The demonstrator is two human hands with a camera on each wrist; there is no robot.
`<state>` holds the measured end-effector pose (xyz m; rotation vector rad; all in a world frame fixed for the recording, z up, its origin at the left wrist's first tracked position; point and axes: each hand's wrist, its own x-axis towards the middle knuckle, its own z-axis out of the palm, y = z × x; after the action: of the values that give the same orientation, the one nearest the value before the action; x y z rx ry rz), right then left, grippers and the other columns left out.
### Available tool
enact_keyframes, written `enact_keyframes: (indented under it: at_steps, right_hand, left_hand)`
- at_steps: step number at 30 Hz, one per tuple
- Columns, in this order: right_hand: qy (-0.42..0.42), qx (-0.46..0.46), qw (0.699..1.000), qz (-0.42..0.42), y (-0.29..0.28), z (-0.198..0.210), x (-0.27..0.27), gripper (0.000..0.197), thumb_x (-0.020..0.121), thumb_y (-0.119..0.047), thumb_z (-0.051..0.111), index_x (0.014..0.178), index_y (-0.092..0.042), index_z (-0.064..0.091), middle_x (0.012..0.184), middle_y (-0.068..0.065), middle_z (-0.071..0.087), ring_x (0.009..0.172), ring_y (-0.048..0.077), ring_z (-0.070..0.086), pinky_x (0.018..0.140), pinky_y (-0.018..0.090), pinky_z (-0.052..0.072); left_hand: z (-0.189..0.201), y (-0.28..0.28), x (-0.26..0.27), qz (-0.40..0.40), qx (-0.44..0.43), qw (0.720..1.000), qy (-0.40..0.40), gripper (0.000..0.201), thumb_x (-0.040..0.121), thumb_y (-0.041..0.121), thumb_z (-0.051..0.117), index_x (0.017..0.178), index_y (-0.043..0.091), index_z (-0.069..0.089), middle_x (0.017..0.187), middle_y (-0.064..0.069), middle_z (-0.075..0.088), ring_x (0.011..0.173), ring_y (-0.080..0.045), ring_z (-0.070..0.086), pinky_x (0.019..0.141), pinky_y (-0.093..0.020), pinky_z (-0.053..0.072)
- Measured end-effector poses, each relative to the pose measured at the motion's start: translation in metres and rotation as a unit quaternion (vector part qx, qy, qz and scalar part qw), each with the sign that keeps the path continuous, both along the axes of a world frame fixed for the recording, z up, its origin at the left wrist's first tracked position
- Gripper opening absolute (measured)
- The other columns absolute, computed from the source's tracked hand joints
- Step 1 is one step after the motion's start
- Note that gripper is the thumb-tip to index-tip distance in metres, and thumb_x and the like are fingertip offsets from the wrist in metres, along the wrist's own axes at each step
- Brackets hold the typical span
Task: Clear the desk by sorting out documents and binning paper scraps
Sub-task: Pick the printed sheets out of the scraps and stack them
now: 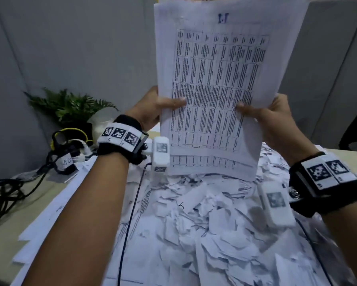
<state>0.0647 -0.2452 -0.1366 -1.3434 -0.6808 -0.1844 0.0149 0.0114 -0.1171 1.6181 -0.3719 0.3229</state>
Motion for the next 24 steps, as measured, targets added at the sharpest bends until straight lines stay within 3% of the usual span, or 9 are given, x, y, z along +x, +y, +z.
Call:
enact_keyframes:
  at_steps: [3,5,9,11,13,17,19,21,24]
  right_hand:
    - [-0.018,-0.003,1.0,-0.024,-0.001,0.004,0.006,0.041,0.077,-0.008,0.076,0.112,0.008,0.061,0.108,0.019,0.066,0.091,0.027,0.066,0.079,0.045,0.058]
    - [-0.033,0.011,0.998,-0.042,-0.006,0.012,0.009,0.039,0.079,-0.005,0.076,0.113,0.006,0.061,0.11,0.018,0.066,0.094,0.027,0.068,0.079,0.044,0.057]
    - [-0.011,0.015,0.998,-0.061,-0.02,0.011,0.019,0.054,0.07,-0.013,0.083,0.116,0.004,0.059,0.111,0.011,0.07,0.1,0.026,0.069,0.083,0.044,0.056]
    - [0.025,-0.039,0.998,-0.046,-0.024,0.001,0.025,0.058,0.064,-0.018,0.087,0.113,-0.002,0.061,0.106,0.005,0.072,0.099,0.022,0.069,0.085,0.04,0.055]
    - [0.042,-0.075,0.996,-0.014,-0.025,-0.009,0.027,0.041,0.068,-0.011,0.082,0.104,-0.008,0.064,0.092,-0.004,0.074,0.09,0.014,0.07,0.076,0.032,0.054]
    - [0.049,-0.056,0.997,0.004,-0.023,-0.016,0.03,0.033,0.074,-0.012,0.077,0.105,-0.01,0.066,0.092,-0.004,0.075,0.088,0.013,0.071,0.069,0.025,0.056]
    - [0.044,-0.062,0.997,0.003,-0.021,-0.021,0.035,0.035,0.078,-0.011,0.077,0.111,-0.008,0.066,0.102,0.002,0.074,0.096,0.017,0.07,0.079,0.03,0.056]
    - [0.056,-0.058,0.997,0.003,-0.022,-0.027,0.038,0.034,0.08,-0.007,0.076,0.113,-0.007,0.065,0.103,0.002,0.074,0.097,0.018,0.07,0.08,0.029,0.055]
    - [0.073,-0.051,0.996,0.006,-0.023,-0.032,0.04,0.041,0.079,-0.005,0.077,0.118,-0.006,0.063,0.104,0.003,0.074,0.097,0.019,0.071,0.076,0.026,0.055]
  left_hand:
    - [0.015,0.001,0.011,0.011,0.03,0.999,-0.02,0.039,0.077,0.006,0.075,0.112,0.005,0.061,0.105,-0.011,0.071,0.101,-0.028,0.068,0.089,-0.041,0.054]
    - [0.022,-0.005,0.023,0.02,0.025,0.999,-0.033,0.047,0.076,0.007,0.078,0.118,0.0,0.059,0.112,-0.014,0.069,0.107,-0.027,0.066,0.097,-0.044,0.05]
    - [0.014,-0.021,0.041,0.054,-0.003,0.999,-0.007,0.106,0.05,0.038,0.096,0.135,0.004,0.044,0.131,-0.012,0.059,0.121,-0.029,0.057,0.105,-0.053,0.042]
    - [0.001,-0.028,0.04,0.028,0.018,0.998,0.043,0.098,0.051,0.04,0.094,0.132,0.006,0.049,0.128,-0.008,0.062,0.12,-0.026,0.058,0.105,-0.051,0.042]
    - [-0.011,-0.031,0.037,-0.003,0.018,0.997,0.074,0.067,0.066,0.026,0.085,0.124,0.006,0.058,0.122,-0.009,0.066,0.116,-0.025,0.061,0.101,-0.049,0.047]
    - [-0.015,-0.029,0.032,-0.04,-0.05,0.994,0.092,0.029,0.083,0.017,0.067,0.11,0.011,0.064,0.102,-0.003,0.073,0.091,-0.019,0.069,0.078,-0.035,0.057]
    - [-0.017,-0.032,0.031,-0.013,-0.02,0.994,0.104,0.03,0.085,0.016,0.064,0.115,0.01,0.061,0.099,0.003,0.071,0.09,-0.012,0.068,0.077,-0.029,0.055]
    - [-0.021,-0.036,0.031,0.02,-0.002,0.995,0.102,0.055,0.079,0.021,0.067,0.13,0.007,0.052,0.115,0.005,0.066,0.103,-0.006,0.063,0.09,-0.026,0.049]
    - [-0.023,-0.04,0.032,0.036,0.02,0.995,0.086,0.075,0.07,0.028,0.073,0.137,0.01,0.046,0.135,-0.002,0.056,0.123,-0.013,0.052,0.11,-0.034,0.034]
